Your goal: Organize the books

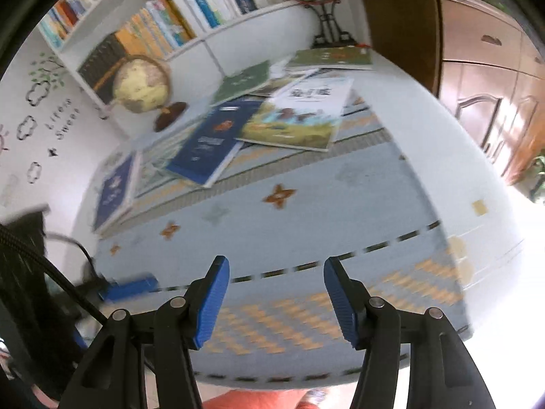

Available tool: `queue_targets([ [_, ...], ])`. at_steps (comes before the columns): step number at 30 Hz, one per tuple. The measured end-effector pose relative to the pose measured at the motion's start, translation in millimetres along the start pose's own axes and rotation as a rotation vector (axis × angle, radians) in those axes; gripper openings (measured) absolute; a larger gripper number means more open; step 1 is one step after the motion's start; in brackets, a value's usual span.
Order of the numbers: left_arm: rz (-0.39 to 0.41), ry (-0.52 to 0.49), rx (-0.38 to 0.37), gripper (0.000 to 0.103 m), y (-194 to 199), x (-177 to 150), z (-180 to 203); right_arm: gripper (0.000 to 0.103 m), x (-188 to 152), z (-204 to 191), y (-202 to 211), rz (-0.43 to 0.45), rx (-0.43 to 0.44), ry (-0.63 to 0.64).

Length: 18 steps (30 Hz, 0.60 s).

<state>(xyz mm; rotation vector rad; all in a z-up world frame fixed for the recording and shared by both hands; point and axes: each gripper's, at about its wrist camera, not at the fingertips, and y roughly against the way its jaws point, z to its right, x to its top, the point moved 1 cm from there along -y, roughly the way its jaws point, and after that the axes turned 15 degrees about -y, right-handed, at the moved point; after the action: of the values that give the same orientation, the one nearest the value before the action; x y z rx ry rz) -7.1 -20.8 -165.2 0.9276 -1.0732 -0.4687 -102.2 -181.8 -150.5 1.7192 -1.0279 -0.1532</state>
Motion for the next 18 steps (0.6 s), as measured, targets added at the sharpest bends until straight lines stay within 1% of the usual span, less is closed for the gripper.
queue_targets([
  [2, 0.015, 0.018, 0.023, 0.081, -6, 23, -19, 0.056, 15, 11, -8, -0.011, -0.013, -0.021],
  [4, 0.021, 0.046, 0.056, 0.081, -11, 44, -47, 0.056, 39, 15, -17, -0.015, 0.0, -0.04],
  [7, 0.039, 0.092, 0.086, 0.081, -16, 73, -93, 0.056, 79, 8, -33, -0.005, 0.011, -0.037],
  [10, 0.058, 0.129, 0.148, 0.081, -18, 101, -142, 0.056, 117, -6, -57, -0.01, 0.017, -0.033],
  [13, 0.054, 0.139, 0.215, 0.081, -28, 132, -192, 0.056, 147, -26, -82, -0.022, 0.02, 0.014],
  [14, 0.057, 0.148, 0.222, 0.081, -29, 138, -203, 0.056, 156, -34, -91, -0.025, 0.018, 0.041],
  [16, 0.061, 0.189, 0.222, 0.081, -37, 154, -237, 0.056, 174, -52, -108, -0.03, -0.004, 0.106],
  [17, 0.062, 0.203, 0.224, 0.081, -39, 158, -247, 0.056, 185, -62, -119, -0.032, -0.011, 0.137],
  [18, 0.076, 0.228, 0.214, 0.081, -43, 164, -263, 0.056, 194, -69, -127, -0.03, -0.011, 0.152],
])
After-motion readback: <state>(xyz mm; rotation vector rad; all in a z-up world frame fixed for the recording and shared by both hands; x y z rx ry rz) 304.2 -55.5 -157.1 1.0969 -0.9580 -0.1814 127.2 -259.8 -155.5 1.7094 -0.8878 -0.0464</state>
